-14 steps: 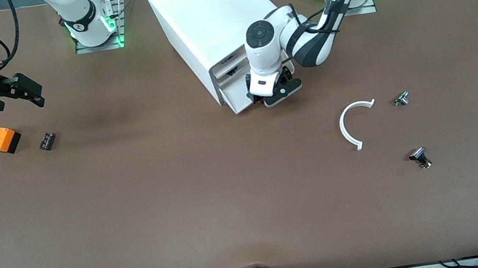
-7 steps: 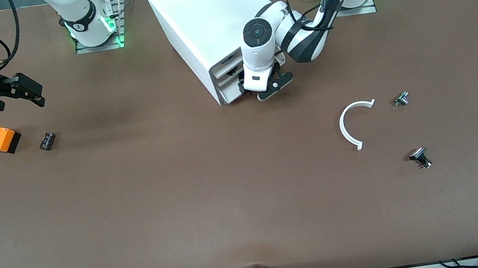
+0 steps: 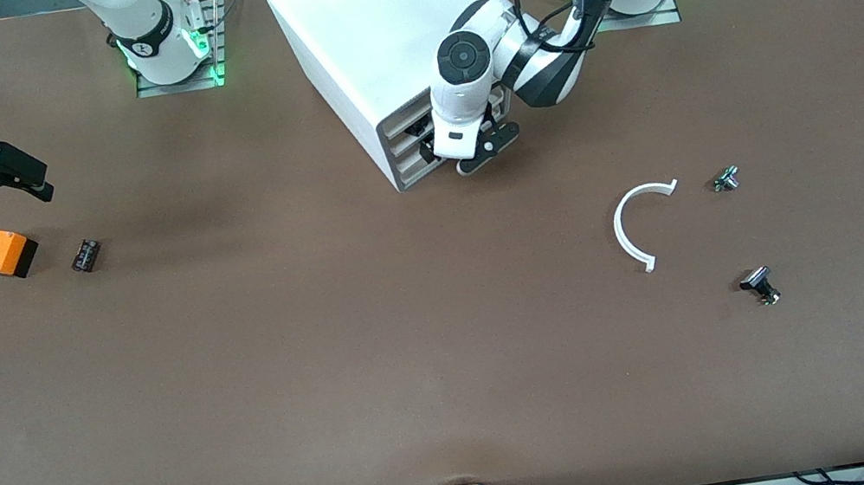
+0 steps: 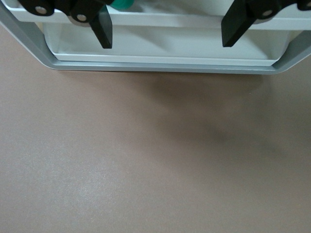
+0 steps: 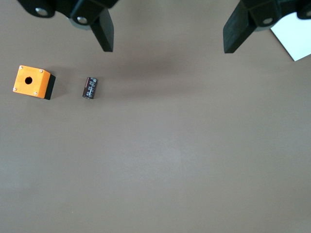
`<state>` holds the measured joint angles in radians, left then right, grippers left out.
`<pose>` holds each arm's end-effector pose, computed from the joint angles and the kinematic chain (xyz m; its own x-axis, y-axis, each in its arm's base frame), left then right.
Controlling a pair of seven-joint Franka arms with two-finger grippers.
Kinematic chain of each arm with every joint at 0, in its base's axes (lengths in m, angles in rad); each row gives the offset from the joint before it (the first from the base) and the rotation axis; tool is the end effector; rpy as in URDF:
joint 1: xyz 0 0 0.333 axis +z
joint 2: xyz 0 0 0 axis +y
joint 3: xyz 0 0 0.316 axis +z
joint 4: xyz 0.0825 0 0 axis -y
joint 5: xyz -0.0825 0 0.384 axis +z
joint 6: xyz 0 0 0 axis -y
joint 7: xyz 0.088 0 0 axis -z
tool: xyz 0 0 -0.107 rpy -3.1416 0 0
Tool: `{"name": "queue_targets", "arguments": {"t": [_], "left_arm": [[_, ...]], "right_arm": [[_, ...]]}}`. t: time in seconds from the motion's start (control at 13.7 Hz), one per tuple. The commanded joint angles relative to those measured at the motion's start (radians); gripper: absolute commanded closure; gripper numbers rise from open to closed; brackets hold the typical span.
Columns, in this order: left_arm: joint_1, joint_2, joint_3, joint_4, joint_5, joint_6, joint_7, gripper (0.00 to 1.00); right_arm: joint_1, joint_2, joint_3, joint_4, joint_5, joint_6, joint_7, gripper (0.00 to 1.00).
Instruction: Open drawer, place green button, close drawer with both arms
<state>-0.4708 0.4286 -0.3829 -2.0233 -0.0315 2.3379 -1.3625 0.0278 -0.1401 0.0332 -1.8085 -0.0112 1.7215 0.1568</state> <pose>0.3926 -0.4438 0.2436 0.8310 0.5228 -0.1902 0.5235 -0.8505 -0.0505 0.5204 0.0318 0.5999 0.9941 -0.0941 0.0548 -0.0947 -0.9955 0.0073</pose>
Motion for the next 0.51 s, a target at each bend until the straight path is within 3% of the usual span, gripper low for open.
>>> {"name": "queue_targets", "arguments": {"t": [0.0, 0.22, 0.44], "left_arm": [[0.008, 0.004, -0.025, 0.011, -0.034, -0.017, 0.037, 0.01], [0.04, -0.004, -0.025, 0.02, -0.033, -0.073, 0.106, 0.01], [0.116, -0.022, -0.024, 0.116, -0.019, -0.275, 0.256, 0.01]], "right_arm": [[-0.009, -0.003, 0.007, 0.035, 0.017, -0.016, -0.074, 0.0], [-0.011, 0.008, 0.001, 0.046, 0.022, -0.004, -0.106, 0.0], [-0.011, 0.008, 0.001, 0.063, 0.022, -0.016, -0.095, 0.0]]}}
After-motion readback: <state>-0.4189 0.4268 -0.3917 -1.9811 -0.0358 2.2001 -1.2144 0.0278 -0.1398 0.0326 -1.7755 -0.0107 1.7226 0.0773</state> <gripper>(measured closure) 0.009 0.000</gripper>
